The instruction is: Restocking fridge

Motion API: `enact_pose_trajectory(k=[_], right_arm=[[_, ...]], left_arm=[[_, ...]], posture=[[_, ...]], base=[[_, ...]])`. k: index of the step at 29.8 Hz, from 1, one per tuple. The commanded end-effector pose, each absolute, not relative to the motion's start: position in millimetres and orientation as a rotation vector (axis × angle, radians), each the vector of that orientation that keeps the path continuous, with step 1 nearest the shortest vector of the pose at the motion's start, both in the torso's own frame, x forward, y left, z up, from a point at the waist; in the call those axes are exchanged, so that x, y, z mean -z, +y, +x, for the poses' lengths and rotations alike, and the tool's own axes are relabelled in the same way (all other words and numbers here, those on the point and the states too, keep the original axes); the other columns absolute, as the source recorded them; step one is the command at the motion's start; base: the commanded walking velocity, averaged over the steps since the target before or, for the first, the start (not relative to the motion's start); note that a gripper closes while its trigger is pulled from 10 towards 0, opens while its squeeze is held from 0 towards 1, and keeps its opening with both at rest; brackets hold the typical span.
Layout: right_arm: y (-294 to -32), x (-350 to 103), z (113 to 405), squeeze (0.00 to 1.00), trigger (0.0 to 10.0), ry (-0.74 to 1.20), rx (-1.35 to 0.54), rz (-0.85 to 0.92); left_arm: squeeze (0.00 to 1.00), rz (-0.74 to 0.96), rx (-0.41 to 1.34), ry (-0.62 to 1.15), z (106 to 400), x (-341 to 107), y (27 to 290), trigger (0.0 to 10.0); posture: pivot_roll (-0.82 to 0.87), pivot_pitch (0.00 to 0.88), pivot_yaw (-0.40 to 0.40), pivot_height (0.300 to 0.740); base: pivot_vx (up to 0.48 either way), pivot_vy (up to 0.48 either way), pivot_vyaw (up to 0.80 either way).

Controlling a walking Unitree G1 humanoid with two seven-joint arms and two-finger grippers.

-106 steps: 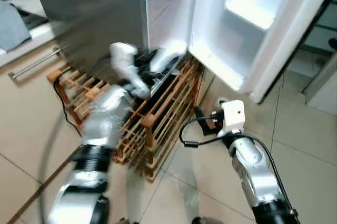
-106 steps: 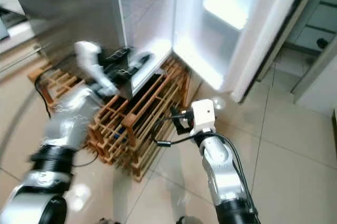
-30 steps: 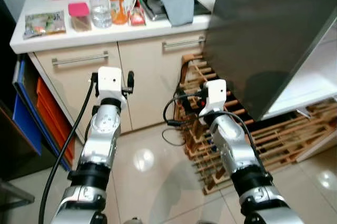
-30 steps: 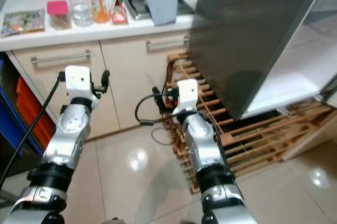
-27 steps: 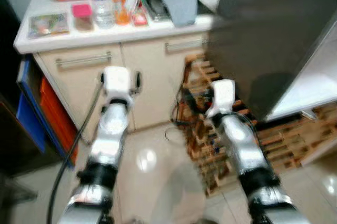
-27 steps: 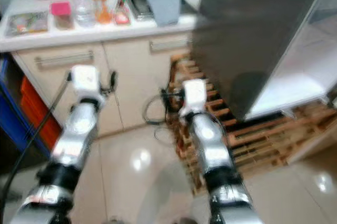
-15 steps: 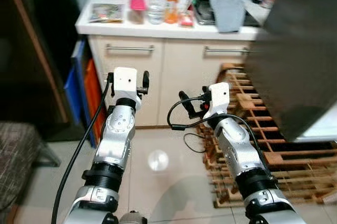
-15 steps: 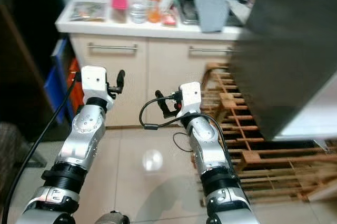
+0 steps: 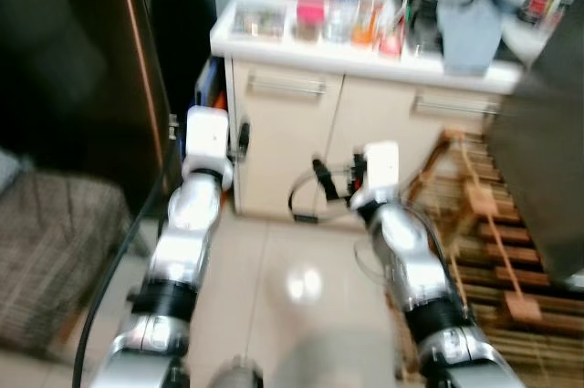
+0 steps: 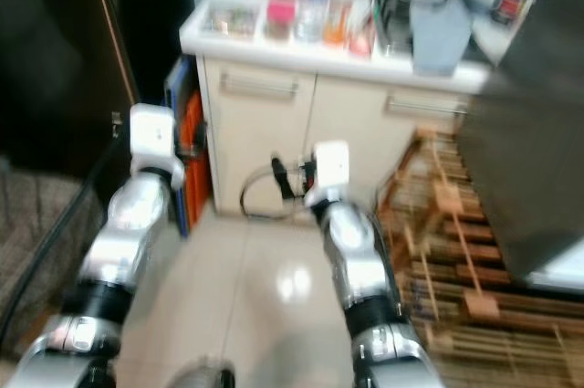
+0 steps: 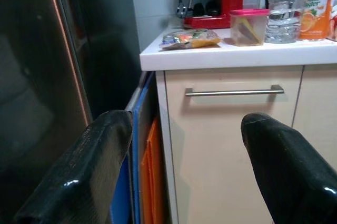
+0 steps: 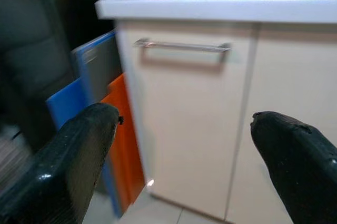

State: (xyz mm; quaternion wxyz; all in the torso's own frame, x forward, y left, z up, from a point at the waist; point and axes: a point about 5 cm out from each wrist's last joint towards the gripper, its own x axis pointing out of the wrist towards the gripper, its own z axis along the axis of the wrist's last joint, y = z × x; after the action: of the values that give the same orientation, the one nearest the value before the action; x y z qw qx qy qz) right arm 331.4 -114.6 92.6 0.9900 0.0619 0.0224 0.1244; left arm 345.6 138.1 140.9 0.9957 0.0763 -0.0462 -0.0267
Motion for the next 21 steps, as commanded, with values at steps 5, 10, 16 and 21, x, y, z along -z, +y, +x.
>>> enact_pose_trajectory(k=[5,10,16,21], right_arm=[[-123,-100,335,0.00,10.0,0.019,-0.177,0.193],[-116,-109,340,0.00,10.0,0.018,-0.179,0.269],[-125,-111,340,0.00,10.0,-0.016,-0.132,0.147],[-128,-107,339,0.00,10.0,0.000,-0.134,0.134]], left_arm=[[0.00,0.068,0.131,-0.152,355,-160,130,10.0],[0.00,0.139,0.137,-0.159,353,-156,134,10.0],[0.00,0.110,0.112,-0.130,354,-152,142,10.0],[0.00,0.103,0.102,-0.126,356,-153,142,10.0]], posture=[[-0.05,0.000,0.001,0.740],[-0.06,0.000,0.014,0.740],[-0.06,0.000,0.008,0.740],[-0.07,0.000,0.008,0.740]], base=[[0.352,0.323,0.00],[0.379,0.294,0.00],[0.397,0.270,0.00],[0.398,0.267,0.00]])
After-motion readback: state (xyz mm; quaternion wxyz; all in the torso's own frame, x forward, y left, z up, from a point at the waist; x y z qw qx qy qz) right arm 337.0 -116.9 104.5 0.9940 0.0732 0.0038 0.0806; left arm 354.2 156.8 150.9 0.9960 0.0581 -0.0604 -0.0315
